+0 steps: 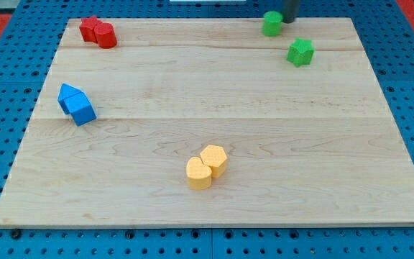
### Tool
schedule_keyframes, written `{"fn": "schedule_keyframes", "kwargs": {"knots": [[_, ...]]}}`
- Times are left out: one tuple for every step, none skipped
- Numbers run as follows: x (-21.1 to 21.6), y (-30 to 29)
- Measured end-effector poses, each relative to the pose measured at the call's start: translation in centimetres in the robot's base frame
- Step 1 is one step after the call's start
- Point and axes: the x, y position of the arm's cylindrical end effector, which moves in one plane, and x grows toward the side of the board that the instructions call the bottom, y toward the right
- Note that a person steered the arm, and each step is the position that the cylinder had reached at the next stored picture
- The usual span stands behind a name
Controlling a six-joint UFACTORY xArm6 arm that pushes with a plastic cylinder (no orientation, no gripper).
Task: Push the green circle down a bit
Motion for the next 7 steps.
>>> {"fn": "schedule_keyframes", "kwargs": {"knots": [[1.2, -4.6], [4.7, -6.4], [3.3, -6.0], [0.0, -4.3], [0.1, -4.1], [0.0, -3.9], [0.2, -4.0]]}}
